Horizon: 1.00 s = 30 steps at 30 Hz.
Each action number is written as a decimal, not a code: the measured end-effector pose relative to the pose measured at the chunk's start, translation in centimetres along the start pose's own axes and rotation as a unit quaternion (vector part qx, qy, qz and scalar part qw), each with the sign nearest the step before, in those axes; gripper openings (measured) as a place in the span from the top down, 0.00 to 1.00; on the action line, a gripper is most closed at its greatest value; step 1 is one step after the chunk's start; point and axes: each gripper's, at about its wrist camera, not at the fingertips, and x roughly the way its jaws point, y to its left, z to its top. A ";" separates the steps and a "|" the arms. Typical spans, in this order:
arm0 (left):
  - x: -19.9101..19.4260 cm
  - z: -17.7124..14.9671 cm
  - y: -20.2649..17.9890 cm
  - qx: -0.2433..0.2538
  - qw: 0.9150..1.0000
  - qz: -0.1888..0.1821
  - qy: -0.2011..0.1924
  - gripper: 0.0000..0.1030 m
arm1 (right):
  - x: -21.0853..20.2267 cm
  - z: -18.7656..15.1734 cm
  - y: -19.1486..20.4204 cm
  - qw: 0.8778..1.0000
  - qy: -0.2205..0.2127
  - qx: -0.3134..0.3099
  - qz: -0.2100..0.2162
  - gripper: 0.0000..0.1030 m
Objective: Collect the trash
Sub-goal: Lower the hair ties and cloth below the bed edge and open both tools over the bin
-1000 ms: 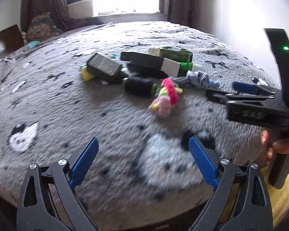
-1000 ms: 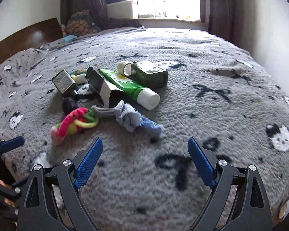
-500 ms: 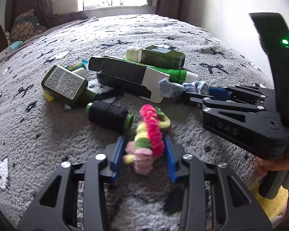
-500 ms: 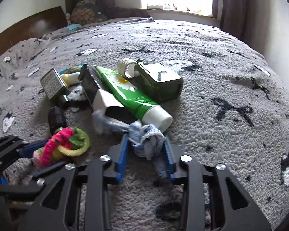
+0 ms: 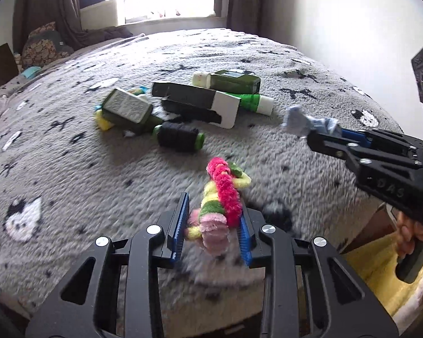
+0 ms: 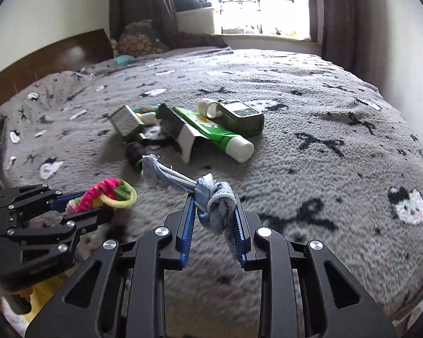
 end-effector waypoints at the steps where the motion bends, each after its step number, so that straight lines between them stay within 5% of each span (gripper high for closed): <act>1: -0.5 -0.5 0.1 -0.001 1.000 0.003 -0.001 0.71 | -0.8 -0.5 0.3 1.000 -0.005 -0.002 0.004 0.75; 14: -5.3 -9.8 0.4 -0.019 0.999 -0.025 0.034 0.71 | -5.1 -8.3 4.0 0.999 0.022 -0.026 0.040 0.75; 30: 1.6 -20.5 -0.4 -0.046 0.980 -0.030 0.189 0.71 | 1.5 -17.6 5.4 0.982 0.178 0.026 0.055 0.74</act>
